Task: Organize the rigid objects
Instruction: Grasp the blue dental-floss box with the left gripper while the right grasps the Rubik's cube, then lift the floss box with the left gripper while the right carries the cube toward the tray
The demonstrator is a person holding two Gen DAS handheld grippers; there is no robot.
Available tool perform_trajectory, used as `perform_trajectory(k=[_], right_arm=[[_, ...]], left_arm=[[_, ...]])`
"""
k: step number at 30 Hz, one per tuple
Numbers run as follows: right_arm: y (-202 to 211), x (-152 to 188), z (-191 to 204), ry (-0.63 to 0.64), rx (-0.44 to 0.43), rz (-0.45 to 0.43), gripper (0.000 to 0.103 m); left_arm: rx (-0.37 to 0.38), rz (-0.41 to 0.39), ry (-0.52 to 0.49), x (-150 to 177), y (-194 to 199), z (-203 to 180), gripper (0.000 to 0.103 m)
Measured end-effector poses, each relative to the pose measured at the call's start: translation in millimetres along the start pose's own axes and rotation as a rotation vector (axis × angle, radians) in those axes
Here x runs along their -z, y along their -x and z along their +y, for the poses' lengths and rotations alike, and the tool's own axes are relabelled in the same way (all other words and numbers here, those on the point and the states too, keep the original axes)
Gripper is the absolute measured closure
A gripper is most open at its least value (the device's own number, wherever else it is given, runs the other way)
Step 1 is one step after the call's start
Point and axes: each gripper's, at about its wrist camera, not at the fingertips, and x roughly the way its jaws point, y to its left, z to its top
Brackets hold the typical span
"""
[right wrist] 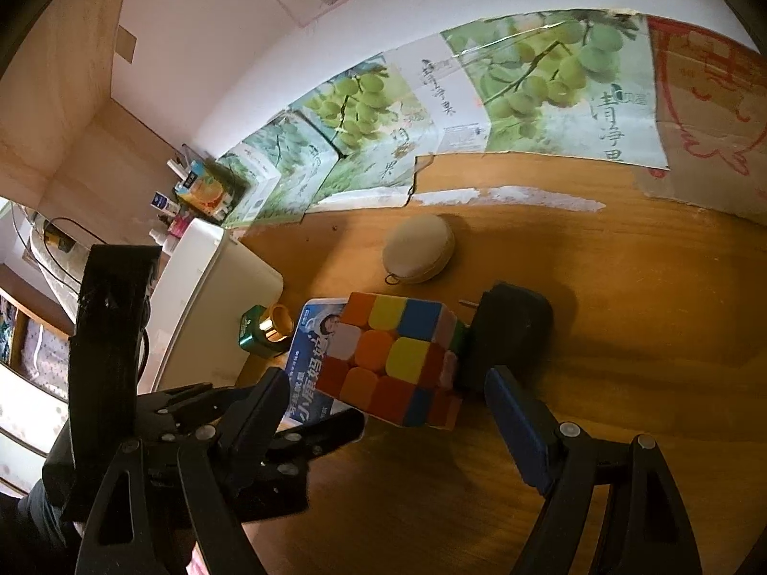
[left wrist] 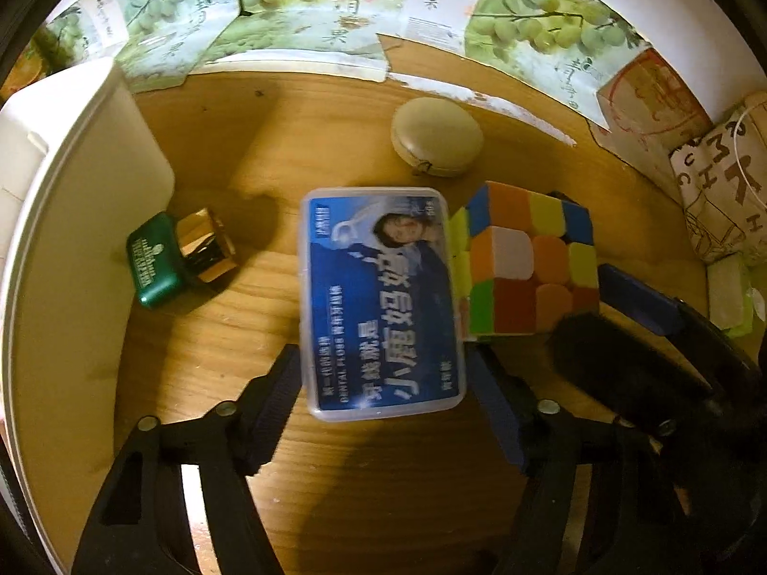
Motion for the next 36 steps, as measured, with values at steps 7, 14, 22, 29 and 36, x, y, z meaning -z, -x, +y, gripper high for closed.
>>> perform_trajectory(k=[7,14,22,29,36], right_arm=[[-11.7,-3.6,8.2,0.025,0.026,0.051,0.019],[-17.6,-7.3,16.3,0.054,0.068,0.071,0.019],[-20.2,-10.8,18.6,0.038,0.093,0.094,0.032],[-17.4,-12.1,15.3,0.000,0.101,0.094,0.047],[-14.2,-17.6,21.1,-0.001,0.134,0.110,0.054]], left_arm=[[-0.019,-0.005,-0.021,-1.8,-4.0,-8.4,0.036],[-0.013,0.002,-0.029,-0.1,-3.2,-7.2,0.036],[-0.010,0.032,-0.029,4.0,0.0,4.0,0.036],[-0.007,0.046,-0.013,10.6,5.0,8.8,0.036],[-0.009,0.061,0.006,24.3,15.2,16.1,0.037]])
